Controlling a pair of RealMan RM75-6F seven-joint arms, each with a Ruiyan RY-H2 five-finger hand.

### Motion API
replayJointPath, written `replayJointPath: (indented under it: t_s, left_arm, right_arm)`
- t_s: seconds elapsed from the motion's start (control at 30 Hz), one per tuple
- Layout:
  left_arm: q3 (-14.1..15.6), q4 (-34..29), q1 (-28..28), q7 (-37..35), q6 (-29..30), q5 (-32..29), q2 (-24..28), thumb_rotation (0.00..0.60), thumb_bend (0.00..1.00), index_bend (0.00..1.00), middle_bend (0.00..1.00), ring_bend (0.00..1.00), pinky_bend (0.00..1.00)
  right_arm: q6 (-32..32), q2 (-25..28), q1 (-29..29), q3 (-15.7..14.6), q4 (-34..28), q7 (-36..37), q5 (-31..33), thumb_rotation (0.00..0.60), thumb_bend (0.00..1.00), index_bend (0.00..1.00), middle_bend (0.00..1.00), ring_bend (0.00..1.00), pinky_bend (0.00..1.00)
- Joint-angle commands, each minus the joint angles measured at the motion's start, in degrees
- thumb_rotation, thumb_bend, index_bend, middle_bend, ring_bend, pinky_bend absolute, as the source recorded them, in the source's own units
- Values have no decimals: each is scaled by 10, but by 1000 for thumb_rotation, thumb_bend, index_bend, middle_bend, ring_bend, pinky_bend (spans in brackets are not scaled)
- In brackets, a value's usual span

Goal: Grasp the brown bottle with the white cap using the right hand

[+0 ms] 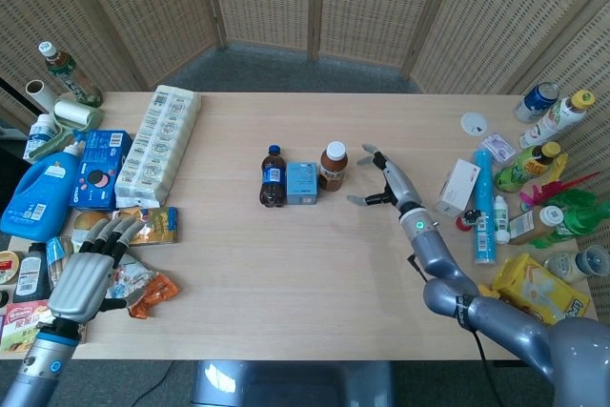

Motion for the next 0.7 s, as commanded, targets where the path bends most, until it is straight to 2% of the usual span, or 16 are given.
replayJointPath:
  t_s: [0.03, 0.2, 0.37, 0.6, 0.7]
  left_arm:
    - [2, -1, 5, 0, 6, -1, 4, 600, 216, 72, 0, 0, 0]
    - [6, -6, 13, 3, 16, 0, 10, 600, 216, 67, 0, 0, 0]
    - [6, -8, 15, 4, 18, -3, 12, 600, 216, 67, 0, 0, 0]
    - [2, -2, 10, -3, 11, -4, 11, 600, 217, 66, 0, 0, 0]
    - [0, 4, 7, -8, 5, -5, 8, 600, 217, 65, 0, 0, 0]
  right_arm:
    - [-30, -9, 26, 12, 32, 4, 5, 599, 59, 0, 6, 0, 0]
    - [-62, -32, 56, 23, 71, 29, -3, 597, 60, 0, 0, 0, 0]
    - [-75, -50, 69, 24, 81, 50, -20, 597, 60, 0, 0, 0, 0]
    - [-55, -57, 48, 10, 69, 54, -28, 600, 62, 0, 180, 0, 0]
    - [-32, -49, 28, 1, 44, 47, -29, 600, 61, 0, 208, 0, 0]
